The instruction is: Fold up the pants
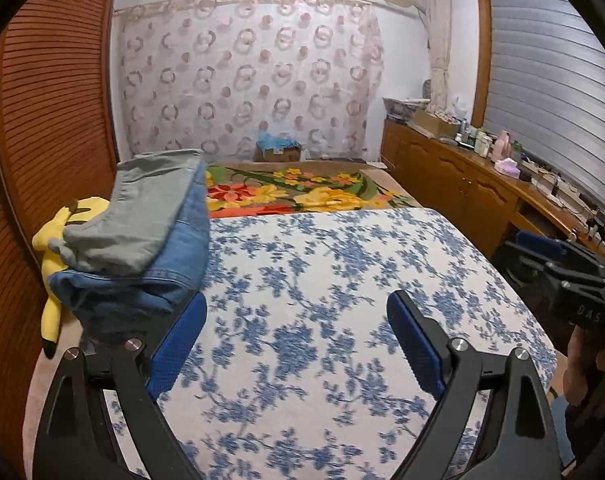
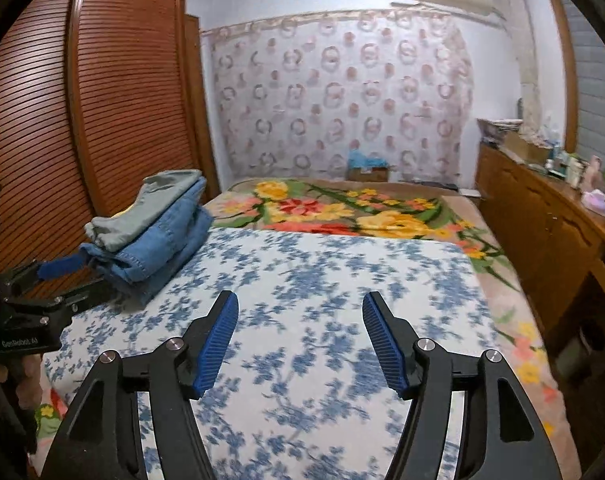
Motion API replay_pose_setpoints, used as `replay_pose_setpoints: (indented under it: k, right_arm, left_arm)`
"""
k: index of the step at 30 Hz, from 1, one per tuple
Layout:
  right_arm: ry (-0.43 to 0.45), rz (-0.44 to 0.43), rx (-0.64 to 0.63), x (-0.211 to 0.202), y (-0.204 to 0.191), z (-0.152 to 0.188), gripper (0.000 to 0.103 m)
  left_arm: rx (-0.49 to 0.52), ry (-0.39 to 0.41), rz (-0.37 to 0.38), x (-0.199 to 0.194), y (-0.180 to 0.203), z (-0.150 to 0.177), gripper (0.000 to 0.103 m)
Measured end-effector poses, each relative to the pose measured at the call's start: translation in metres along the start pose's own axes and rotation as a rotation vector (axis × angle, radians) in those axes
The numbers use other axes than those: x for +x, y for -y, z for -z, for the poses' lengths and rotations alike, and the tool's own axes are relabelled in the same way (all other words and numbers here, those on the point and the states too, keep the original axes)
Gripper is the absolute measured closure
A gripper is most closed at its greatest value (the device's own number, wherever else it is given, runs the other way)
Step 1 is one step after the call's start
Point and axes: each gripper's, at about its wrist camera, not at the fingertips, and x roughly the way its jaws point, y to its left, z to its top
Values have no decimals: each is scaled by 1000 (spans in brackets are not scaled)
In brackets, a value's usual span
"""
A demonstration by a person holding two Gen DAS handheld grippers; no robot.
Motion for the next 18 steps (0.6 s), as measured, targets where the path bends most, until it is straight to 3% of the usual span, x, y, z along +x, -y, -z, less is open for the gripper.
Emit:
replay_pose_setpoints:
  k: [9, 18]
  right_arm:
    - [92, 54, 59, -50, 17, -5, 36]
    - [160, 64, 59, -75, 4, -1, 36]
  left_arm:
    - [41, 73, 1, -32, 25, -16, 11]
    - [44, 143, -28, -62, 32, -21, 11]
